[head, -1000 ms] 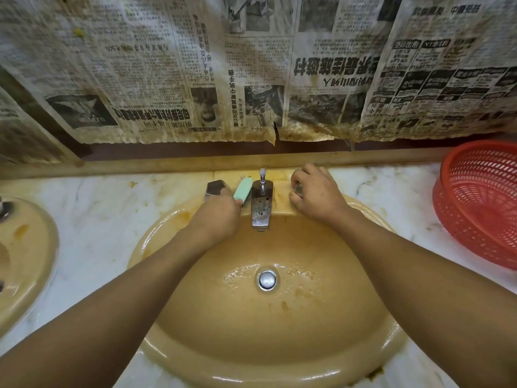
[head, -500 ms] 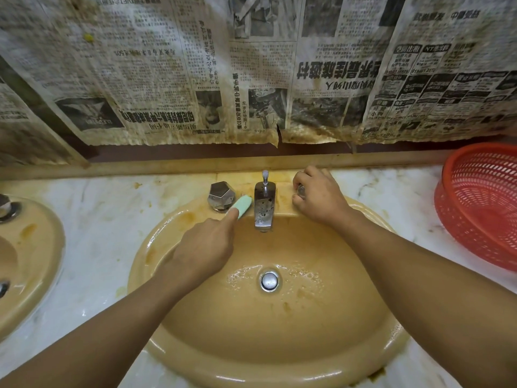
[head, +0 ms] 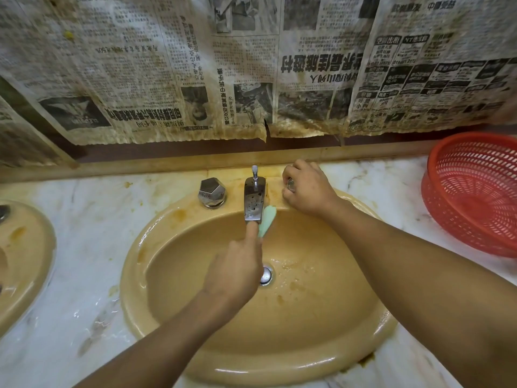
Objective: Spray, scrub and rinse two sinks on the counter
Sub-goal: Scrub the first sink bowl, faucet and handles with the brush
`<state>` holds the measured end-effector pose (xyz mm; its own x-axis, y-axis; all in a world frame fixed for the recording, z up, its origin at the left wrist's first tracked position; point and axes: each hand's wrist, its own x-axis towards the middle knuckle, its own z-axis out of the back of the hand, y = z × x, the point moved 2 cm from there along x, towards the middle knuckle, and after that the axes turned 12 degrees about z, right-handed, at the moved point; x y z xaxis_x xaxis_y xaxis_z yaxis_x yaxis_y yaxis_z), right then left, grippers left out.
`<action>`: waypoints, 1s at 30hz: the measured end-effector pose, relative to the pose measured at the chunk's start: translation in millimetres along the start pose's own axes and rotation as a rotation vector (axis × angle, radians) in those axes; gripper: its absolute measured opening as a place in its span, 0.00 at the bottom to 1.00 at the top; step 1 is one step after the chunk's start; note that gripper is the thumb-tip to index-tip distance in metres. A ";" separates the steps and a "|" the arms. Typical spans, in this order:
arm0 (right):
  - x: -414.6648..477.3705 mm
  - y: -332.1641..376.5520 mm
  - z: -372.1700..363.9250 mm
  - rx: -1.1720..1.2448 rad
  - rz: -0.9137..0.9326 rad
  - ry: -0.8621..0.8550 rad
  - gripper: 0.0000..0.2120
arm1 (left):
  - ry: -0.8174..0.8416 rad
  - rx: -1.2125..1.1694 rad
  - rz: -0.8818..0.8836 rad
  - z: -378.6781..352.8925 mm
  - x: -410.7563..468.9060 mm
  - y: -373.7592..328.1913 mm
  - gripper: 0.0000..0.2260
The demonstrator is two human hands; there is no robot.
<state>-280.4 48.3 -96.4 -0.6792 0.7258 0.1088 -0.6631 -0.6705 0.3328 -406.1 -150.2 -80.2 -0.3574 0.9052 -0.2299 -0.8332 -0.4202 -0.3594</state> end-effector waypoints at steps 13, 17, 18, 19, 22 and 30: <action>-0.1 -3.2 5.5 0.048 0.026 0.080 0.14 | 0.015 0.198 0.146 4.6 46.4 -87.6 0.20; -0.9 -9.1 11.8 0.120 0.073 0.140 0.18 | 0.111 0.297 0.134 23.1 59.8 -100.8 0.19; -0.4 -10.6 13.7 0.133 0.083 0.155 0.18 | 0.139 0.307 0.123 29.3 65.8 -101.9 0.17; -0.2 -11.8 15.5 0.141 0.090 0.173 0.19 | 0.162 0.323 0.108 36.7 74.4 -102.2 0.16; -1.7 -16.6 20.3 0.166 0.097 0.217 0.22 | 0.223 0.413 0.024 65.9 98.1 -100.5 0.11; -5.6 -19.9 19.0 0.228 0.085 0.192 0.24 | 0.228 0.495 -0.138 63.4 107.2 -80.7 0.12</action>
<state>-257.4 60.5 -85.8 -0.7908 0.6115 -0.0269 -0.5285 -0.6600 0.5339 -403.9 -15.3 -18.5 -0.1766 0.8900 -0.4204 -0.9840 -0.1692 0.0551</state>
